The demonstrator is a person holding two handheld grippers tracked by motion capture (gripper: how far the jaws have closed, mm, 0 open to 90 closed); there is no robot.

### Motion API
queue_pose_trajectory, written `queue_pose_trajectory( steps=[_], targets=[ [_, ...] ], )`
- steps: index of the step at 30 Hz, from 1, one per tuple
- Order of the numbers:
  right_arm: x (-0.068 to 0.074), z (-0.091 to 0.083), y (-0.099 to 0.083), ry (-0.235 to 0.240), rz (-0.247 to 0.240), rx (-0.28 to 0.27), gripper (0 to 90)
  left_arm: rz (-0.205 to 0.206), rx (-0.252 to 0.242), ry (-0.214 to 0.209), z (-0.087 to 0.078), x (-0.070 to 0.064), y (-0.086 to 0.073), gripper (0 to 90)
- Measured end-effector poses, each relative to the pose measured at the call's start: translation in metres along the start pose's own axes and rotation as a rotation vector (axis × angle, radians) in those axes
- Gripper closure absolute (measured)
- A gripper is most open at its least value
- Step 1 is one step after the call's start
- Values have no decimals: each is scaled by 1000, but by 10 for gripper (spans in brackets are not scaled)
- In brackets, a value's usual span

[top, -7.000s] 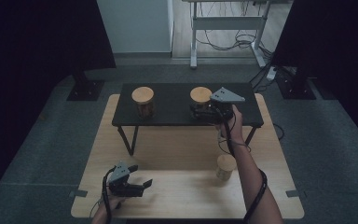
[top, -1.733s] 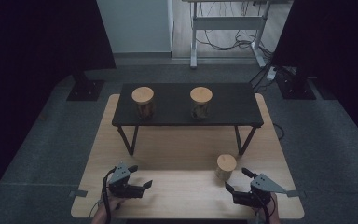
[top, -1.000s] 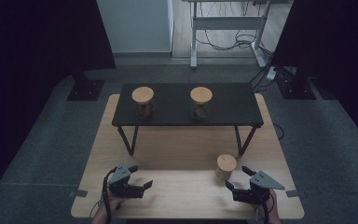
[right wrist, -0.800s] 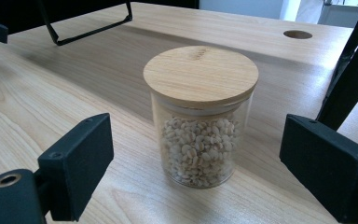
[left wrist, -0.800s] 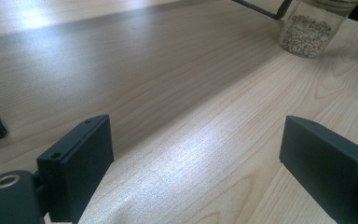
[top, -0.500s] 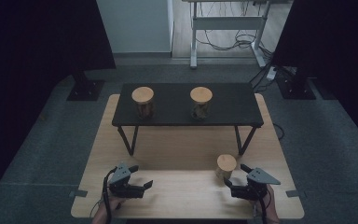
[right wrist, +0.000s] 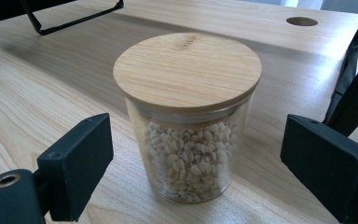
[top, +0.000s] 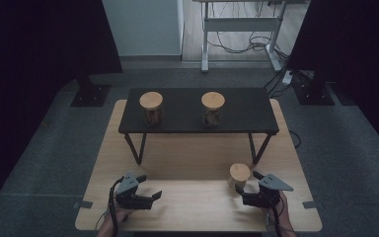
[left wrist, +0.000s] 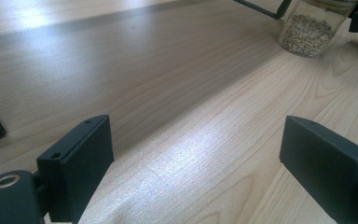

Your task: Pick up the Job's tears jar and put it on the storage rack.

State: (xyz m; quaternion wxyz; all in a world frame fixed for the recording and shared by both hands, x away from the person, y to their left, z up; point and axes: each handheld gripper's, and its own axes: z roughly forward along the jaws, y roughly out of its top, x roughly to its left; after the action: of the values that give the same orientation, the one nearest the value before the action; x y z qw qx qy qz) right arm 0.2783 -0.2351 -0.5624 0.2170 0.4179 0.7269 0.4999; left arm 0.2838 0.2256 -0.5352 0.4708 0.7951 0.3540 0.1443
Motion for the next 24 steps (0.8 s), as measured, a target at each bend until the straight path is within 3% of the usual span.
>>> queue_pose_trajectory(
  steps=[24],
  targets=[
    [0, 17, 5, -6, -8, 21, 80, 0, 0, 1, 0, 0, 0, 90]
  ],
)
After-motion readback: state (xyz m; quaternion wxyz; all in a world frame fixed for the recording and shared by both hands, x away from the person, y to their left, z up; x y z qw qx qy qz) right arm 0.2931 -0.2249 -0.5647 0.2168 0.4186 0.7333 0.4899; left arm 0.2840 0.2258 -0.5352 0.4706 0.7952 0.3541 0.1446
